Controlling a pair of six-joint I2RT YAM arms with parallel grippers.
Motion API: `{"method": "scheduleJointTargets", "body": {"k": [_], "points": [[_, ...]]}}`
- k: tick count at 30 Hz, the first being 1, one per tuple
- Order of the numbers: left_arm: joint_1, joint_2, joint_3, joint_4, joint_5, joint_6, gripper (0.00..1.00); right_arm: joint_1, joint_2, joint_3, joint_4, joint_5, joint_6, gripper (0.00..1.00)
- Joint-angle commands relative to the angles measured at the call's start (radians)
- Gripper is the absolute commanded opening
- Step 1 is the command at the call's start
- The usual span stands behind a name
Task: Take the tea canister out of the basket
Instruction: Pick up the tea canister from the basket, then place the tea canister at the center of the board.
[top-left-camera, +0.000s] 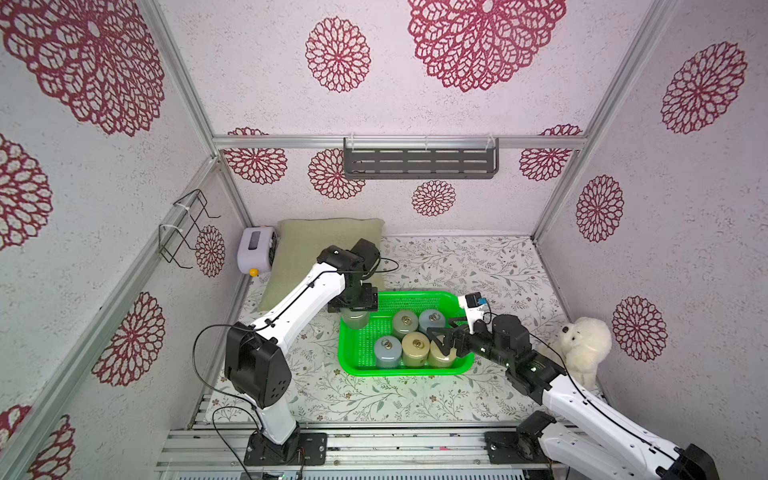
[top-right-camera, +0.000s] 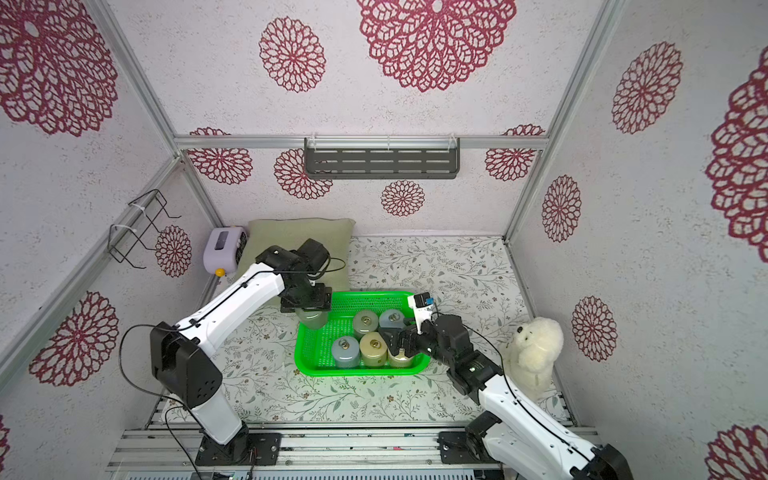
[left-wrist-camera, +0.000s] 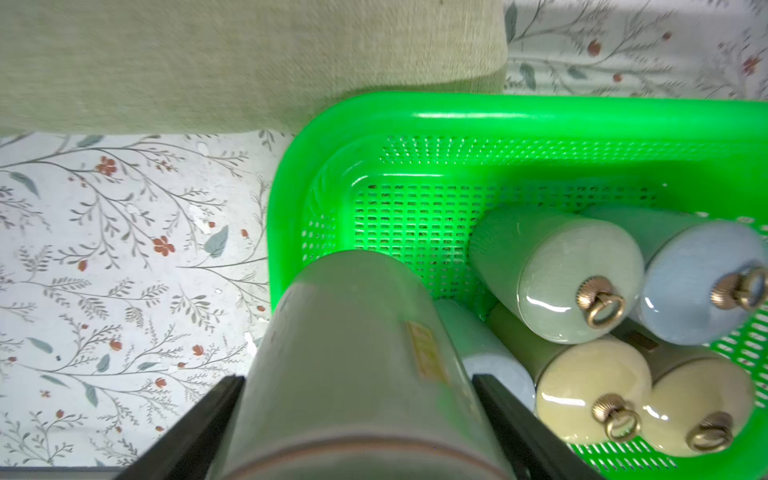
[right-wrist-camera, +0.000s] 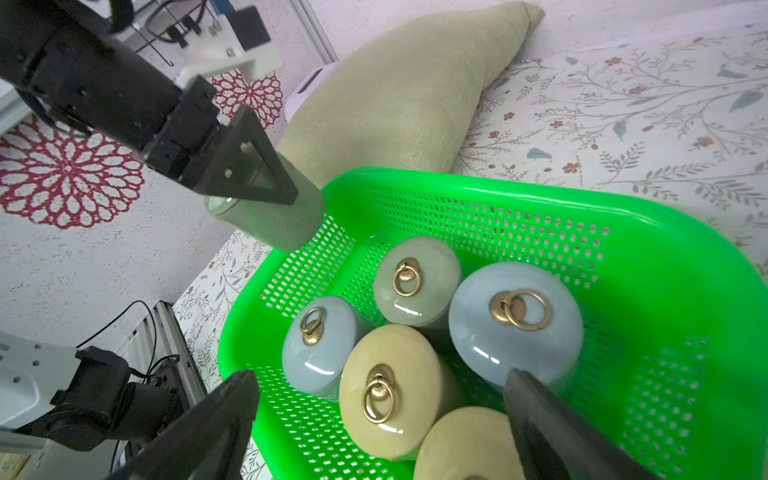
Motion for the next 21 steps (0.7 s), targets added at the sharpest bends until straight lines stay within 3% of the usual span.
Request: {"method": "scheduleJointTargets", "body": {"k": [1, 11, 21], "points": [[0.039, -0.088, 0.025, -0.044, -0.039, 0.012, 0.76, 0.026, 0.004, -0.006, 0.055, -0.014, -0.033, 0.99], [0.198, -0.235, -0.167, 0.019, -0.024, 0.035, 0.77, 0.087, 0.025, 0.000, 0.066, 0.000, -0.046, 0.99], [0.304, -0.215, -0.386, 0.197, 0.047, 0.058, 0.77, 0.126, 0.054, 0.006, 0.073, 0.026, -0.055, 0.99]]}}
